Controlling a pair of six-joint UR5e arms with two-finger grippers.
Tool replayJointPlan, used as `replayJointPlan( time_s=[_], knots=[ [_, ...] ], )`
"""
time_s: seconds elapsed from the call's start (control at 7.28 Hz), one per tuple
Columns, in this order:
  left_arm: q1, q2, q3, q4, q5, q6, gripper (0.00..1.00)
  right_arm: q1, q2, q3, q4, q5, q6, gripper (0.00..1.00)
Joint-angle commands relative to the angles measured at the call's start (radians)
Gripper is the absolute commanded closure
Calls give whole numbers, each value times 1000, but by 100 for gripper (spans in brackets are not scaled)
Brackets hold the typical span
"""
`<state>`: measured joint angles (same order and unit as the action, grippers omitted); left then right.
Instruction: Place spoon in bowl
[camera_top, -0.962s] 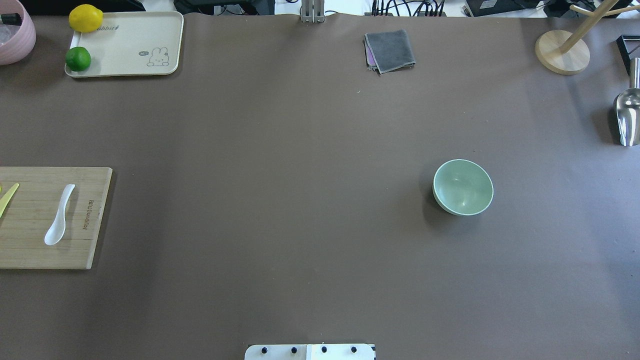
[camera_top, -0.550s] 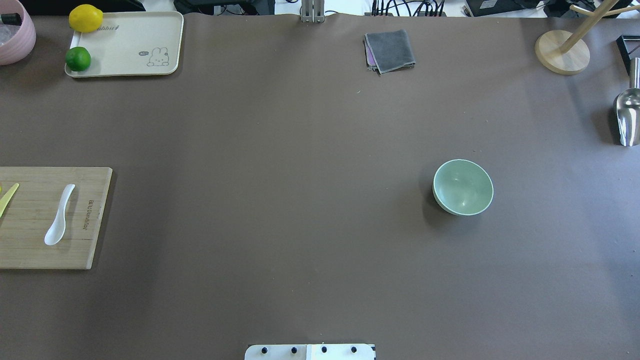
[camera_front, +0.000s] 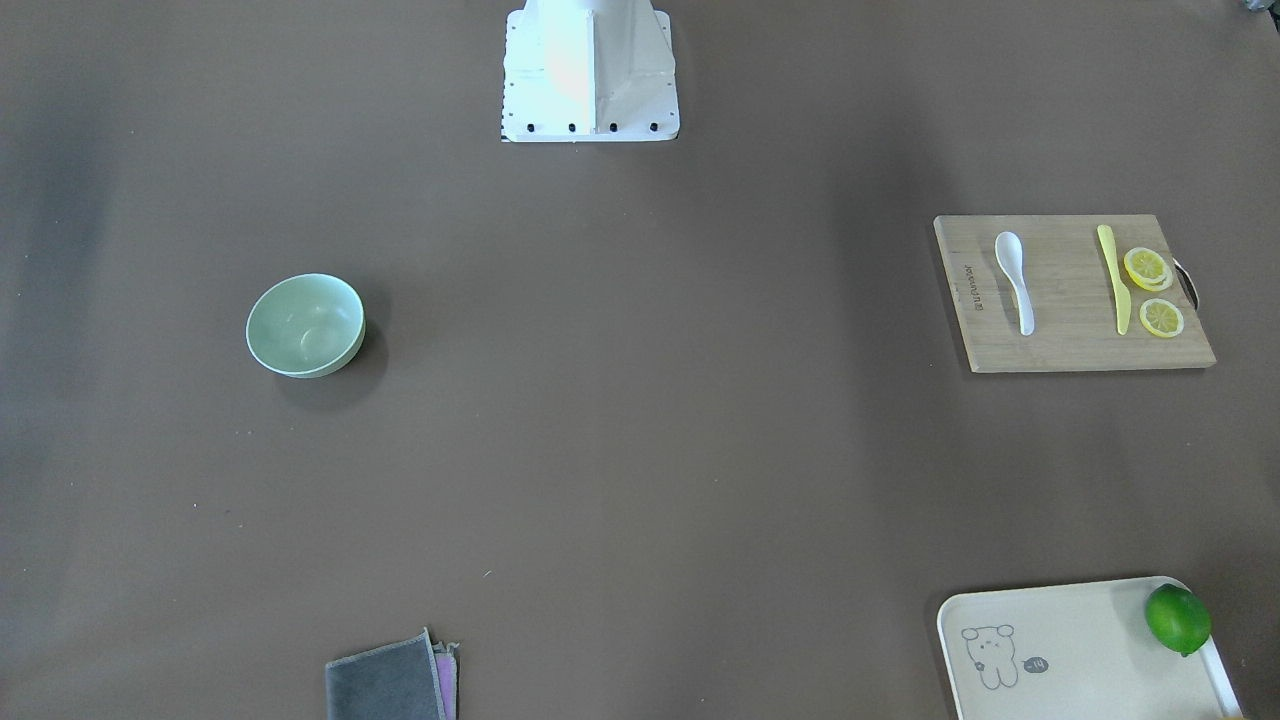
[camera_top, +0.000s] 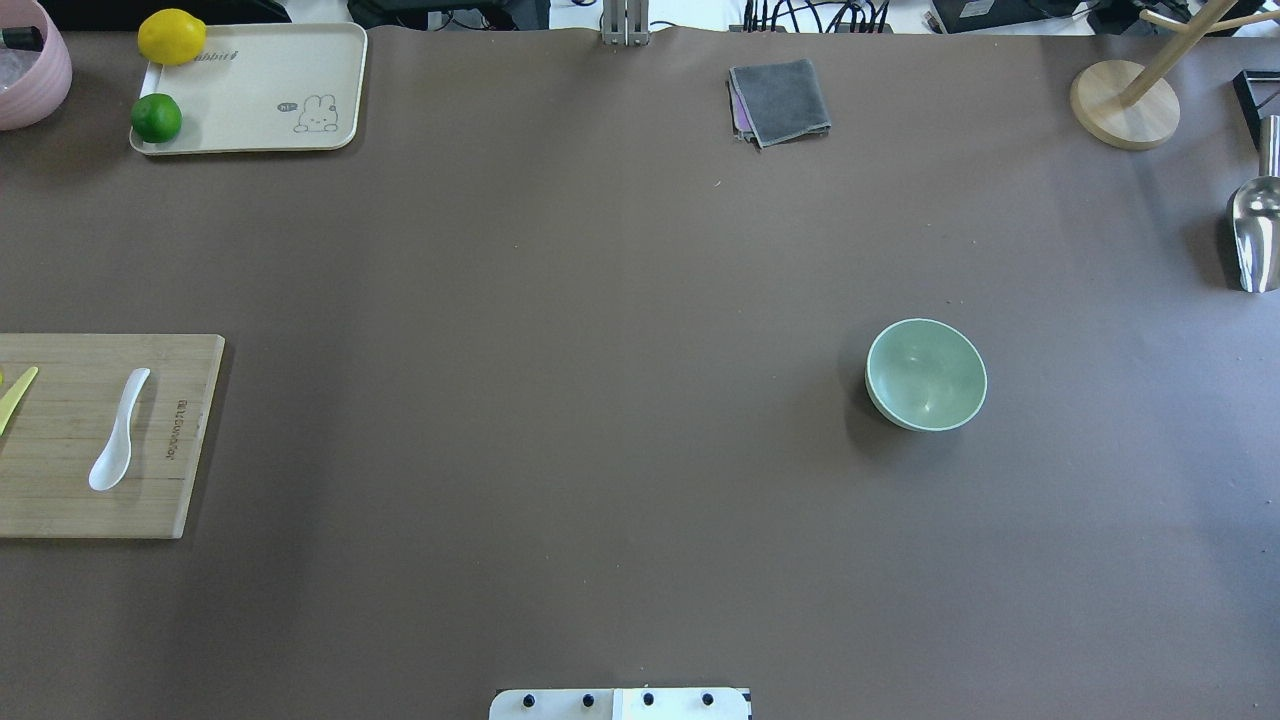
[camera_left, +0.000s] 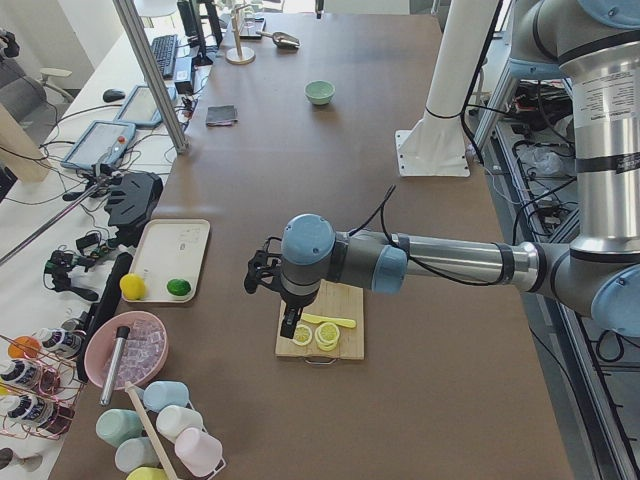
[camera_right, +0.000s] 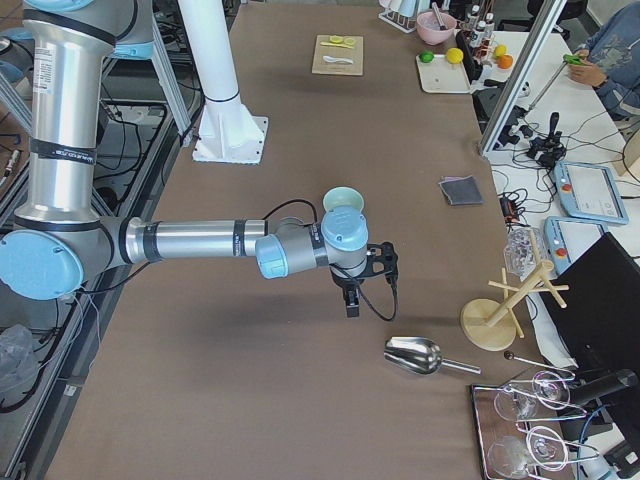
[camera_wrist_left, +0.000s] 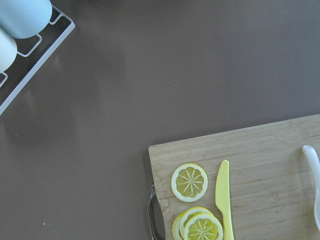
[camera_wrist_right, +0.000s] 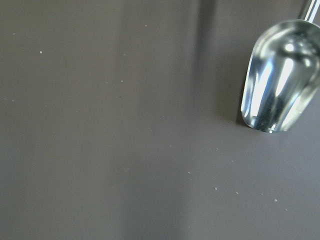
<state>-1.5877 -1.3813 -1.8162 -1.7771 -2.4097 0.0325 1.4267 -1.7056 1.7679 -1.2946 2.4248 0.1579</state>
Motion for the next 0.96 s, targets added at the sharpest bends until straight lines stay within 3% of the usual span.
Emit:
replayJointPlan(
  time_s=[0.0,0.41,0.82],
  knots=[
    [2,22,5,-137,-20,-98,2,-99,9,22,61,17,49,0],
    [99,-24,-25,-140,-42,-201,3,-289,18,25,300,-27,451,0],
    [196,-64,-45,-134,-86,-294,3,-484,92,24,305,-154,635,5]
  ],
)
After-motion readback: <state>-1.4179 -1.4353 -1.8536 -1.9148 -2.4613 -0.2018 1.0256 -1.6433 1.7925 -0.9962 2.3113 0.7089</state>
